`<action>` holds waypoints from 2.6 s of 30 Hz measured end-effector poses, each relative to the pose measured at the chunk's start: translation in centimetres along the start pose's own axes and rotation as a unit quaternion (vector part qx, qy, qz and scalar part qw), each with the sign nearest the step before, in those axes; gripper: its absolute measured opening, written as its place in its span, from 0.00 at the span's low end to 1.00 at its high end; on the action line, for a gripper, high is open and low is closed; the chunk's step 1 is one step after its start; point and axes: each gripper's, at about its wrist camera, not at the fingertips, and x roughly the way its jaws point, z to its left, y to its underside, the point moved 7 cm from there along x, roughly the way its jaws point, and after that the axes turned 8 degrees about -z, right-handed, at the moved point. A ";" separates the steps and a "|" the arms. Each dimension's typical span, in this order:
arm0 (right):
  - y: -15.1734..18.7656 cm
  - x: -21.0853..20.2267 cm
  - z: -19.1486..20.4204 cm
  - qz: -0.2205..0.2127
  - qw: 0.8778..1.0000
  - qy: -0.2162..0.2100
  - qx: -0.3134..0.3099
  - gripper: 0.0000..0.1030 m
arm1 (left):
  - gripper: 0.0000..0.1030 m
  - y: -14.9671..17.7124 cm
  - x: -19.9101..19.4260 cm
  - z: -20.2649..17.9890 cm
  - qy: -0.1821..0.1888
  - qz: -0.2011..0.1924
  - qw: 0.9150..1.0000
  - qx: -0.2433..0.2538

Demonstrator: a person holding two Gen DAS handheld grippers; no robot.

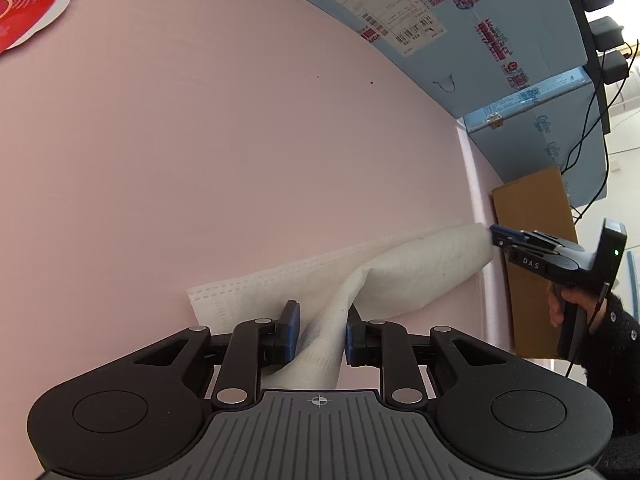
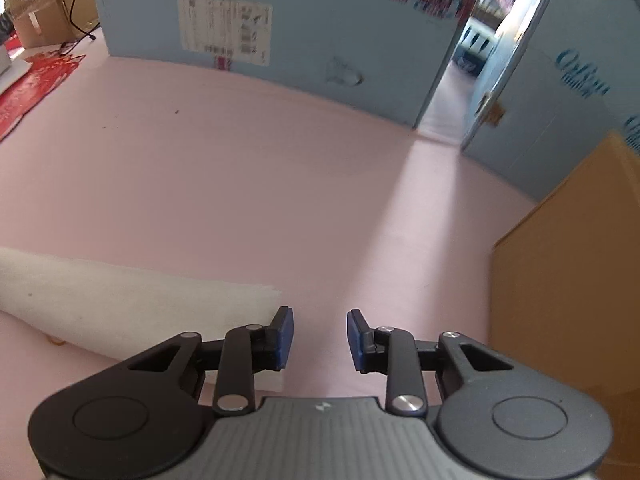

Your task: Fold shopping bag

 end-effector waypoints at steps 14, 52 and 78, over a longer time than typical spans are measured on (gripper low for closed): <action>4.0 -1.4 13.8 -0.098 0.987 -0.073 -0.106 0.29 | 0.23 -0.6 -0.5 0.1 -0.007 0.017 1.000 0.007; 5.2 -1.1 9.4 -0.112 0.991 -0.077 0.000 0.39 | 0.16 5.6 0.3 -7.8 -0.256 -0.240 0.900 0.260; 7.5 -4.5 3.4 -0.089 0.952 -0.154 0.248 0.55 | 0.22 4.8 5.1 -12.5 -0.199 -0.241 0.899 0.306</action>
